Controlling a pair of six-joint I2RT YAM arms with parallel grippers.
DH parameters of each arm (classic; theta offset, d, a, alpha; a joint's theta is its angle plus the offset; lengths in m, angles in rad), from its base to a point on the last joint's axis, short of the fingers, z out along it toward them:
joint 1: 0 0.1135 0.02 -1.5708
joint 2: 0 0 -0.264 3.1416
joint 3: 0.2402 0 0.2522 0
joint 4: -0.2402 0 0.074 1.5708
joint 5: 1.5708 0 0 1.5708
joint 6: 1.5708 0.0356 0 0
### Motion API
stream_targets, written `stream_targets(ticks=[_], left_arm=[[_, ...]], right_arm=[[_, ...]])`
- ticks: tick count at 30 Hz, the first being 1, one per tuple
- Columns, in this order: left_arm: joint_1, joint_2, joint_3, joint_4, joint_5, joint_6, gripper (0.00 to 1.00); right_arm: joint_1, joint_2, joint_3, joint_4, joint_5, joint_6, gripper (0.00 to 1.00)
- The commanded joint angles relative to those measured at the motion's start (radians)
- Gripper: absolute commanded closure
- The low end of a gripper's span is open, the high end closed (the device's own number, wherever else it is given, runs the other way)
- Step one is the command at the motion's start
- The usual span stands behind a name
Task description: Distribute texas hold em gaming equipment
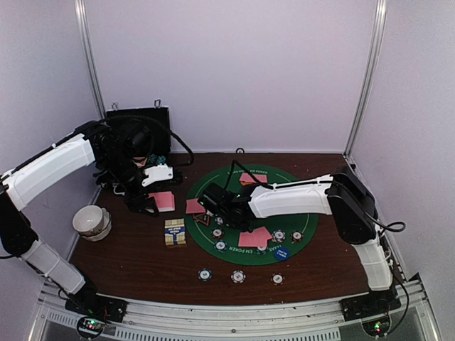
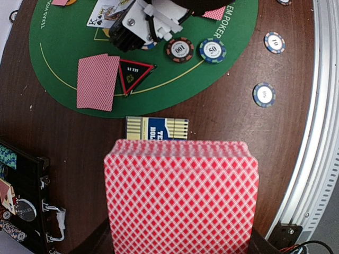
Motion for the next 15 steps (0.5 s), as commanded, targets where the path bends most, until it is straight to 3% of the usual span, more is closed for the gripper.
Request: stream_targets(ticks=[1,3,5,15], left_arm=[[0.005,-0.024,0.015,0.009,0.003,-0.007,1.00],[0.005,-0.024,0.018,0.007,0.003,-0.007,1.00],[0.005,-0.023,0.020,0.005,0.006,-0.007,1.00],[0.005,-0.024,0.019,0.004,0.013,-0.008,1.00]], right_arm=[[0.000,0.025,-0.018,0.024,0.030,-0.024,0.80],[0.000,0.019,-0.023,0.025,0.030,-0.021,0.58],[-0.003,0.010,-0.025,0.019,0.029,-0.011,0.46],[-0.060,-0.019,-0.046,-0.020,0.039,0.039,0.34]])
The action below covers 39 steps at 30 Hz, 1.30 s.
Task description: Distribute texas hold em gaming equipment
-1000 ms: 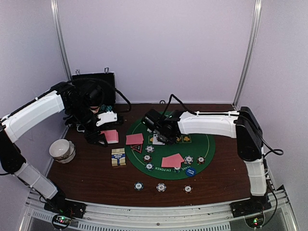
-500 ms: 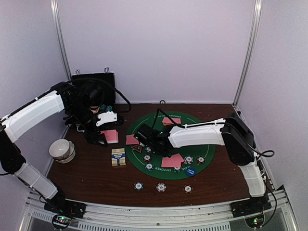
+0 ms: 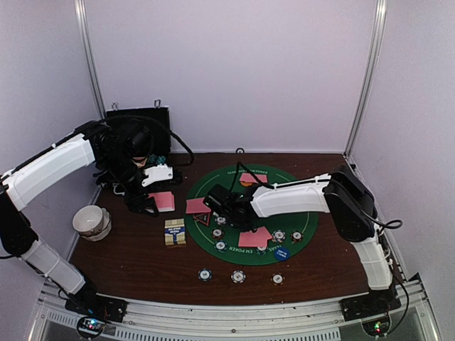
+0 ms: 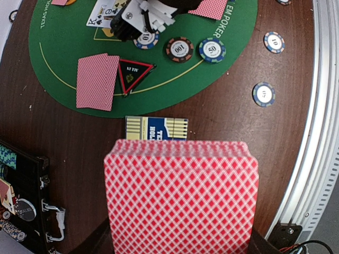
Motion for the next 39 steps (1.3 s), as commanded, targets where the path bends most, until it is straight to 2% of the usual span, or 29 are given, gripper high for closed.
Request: stream_targets(ticks=[1,12,20,24,27,30,36,39], left_arm=[[0.005,-0.024,0.019,0.005,0.014,-0.008,1.00],[0.005,-0.016,0.030,-0.008,0.020,-0.006,1.00],[0.005,-0.014,0.033,-0.021,0.026,-0.008,1.00],[0.005,-0.014,0.037,-0.021,0.025,-0.008,1.00],[0.005,-0.014,0.041,-0.021,0.026,-0.009,1.00],[0.005,-0.013,0.043,-0.022,0.025,-0.010,1.00],[0.005,-0.010,0.042,-0.022,0.028,-0.009,1.00],[0.005,-0.008,0.045,-0.022,0.029,-0.008,1.00]], right_arm=[[-0.039,-0.030,-0.010,-0.036,0.027,0.039,0.33],[-0.086,-0.010,0.014,-0.118,-0.039,0.098,0.26],[-0.085,-0.056,0.023,-0.174,-0.180,0.163,0.22],[-0.091,-0.078,0.068,-0.207,-0.197,0.200,0.17],[-0.123,-0.088,0.110,-0.246,-0.234,0.244,0.18],[-0.186,-0.117,0.125,-0.277,-0.355,0.318,0.25],[-0.317,-0.164,0.063,-0.274,-0.625,0.492,0.57],[-0.330,-0.167,-0.009,-0.240,-0.694,0.521,0.60]])
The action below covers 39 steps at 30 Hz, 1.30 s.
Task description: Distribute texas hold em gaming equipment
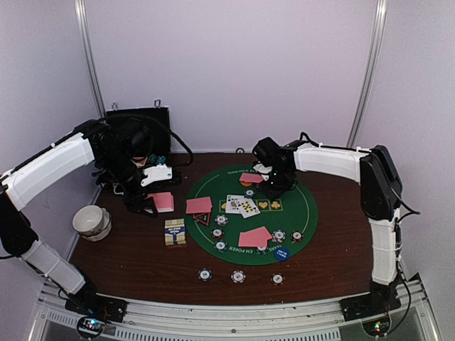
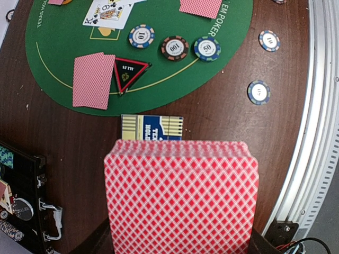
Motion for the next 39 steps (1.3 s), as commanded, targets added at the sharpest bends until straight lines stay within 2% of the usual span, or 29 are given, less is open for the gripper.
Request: stream_targets(ticks=[1,11,27,34,36,39], left_arm=[[0.005,-0.008,0.036,0.005,0.022,-0.007,1.00],[0.005,-0.003,0.038,0.005,0.027,-0.006,1.00],[0.005,-0.013,0.040,0.005,0.022,-0.006,1.00],[0.005,-0.021,0.032,0.002,0.017,-0.006,1.00],[0.005,-0.022,0.032,0.002,0.018,-0.009,1.00],[0.005,-0.024,0.031,0.004,0.020,-0.008,1.00]], right_arm=[[-0.008,-0.028,-0.094,0.009,-0.184,0.111,0.60],[-0.007,0.045,-0.131,0.066,-0.345,0.163,0.63],[0.011,0.151,-0.036,0.139,-0.483,0.249,0.63],[0.015,0.086,-0.057,0.215,-0.523,0.311,0.63],[0.017,0.038,-0.084,0.258,-0.551,0.336,0.60],[0.038,-0.065,-0.136,0.345,-0.582,0.387,0.44]])
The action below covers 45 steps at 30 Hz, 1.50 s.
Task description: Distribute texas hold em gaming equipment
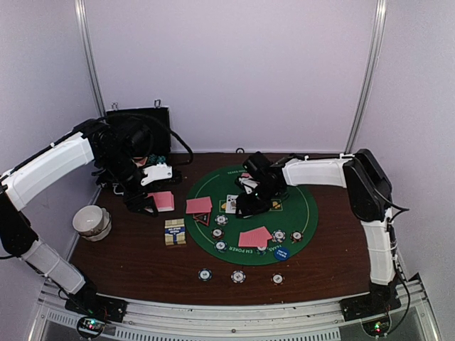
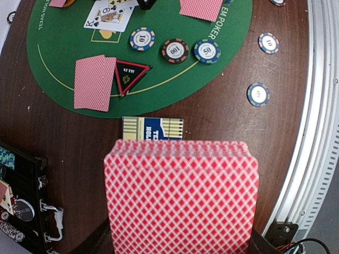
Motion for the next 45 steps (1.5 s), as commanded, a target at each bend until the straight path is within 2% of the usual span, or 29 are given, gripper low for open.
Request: stream_targets(ticks=[1,9,10,15,22,31,41,45], left_arm=[[0.005,-0.025,0.021,0.003,0.013,-0.009,1.00],[0.005,-0.018,0.018,0.014,0.017,-0.003,1.00],[0.005,-0.018,0.017,0.017,0.018,-0.003,1.00],[0.005,-0.019,0.019,0.030,0.030,-0.005,1.00],[0.005,-0.024,0.019,0.032,0.030,-0.007,1.00],[0.005,-0.026,0.038,0.035,0.044,-0.013,1.00],[0.005,-0.028,0.043,0.034,0.055,-0.012,1.00],[0.005,-0.029,0.040,0.031,0.055,-0.008,1.00]], right_arm=[[0.038,-0.179,-0.067,0.158,-0.073,0.094,0.40],[0.182,-0.290,-0.080,0.366,-0.212,0.327,0.01],[0.195,-0.288,-0.079,0.399,-0.235,0.358,0.01],[0.235,-0.238,-0.079,0.581,-0.330,0.536,0.00],[0.256,-0.164,-0.084,0.797,-0.405,0.702,0.00],[0.270,-0.094,-0.053,0.887,-0.410,0.794,0.01],[0.273,0.016,-0.001,1.043,-0.393,0.973,0.09],[0.273,0.056,0.040,1.092,-0.403,1.025,0.10]])
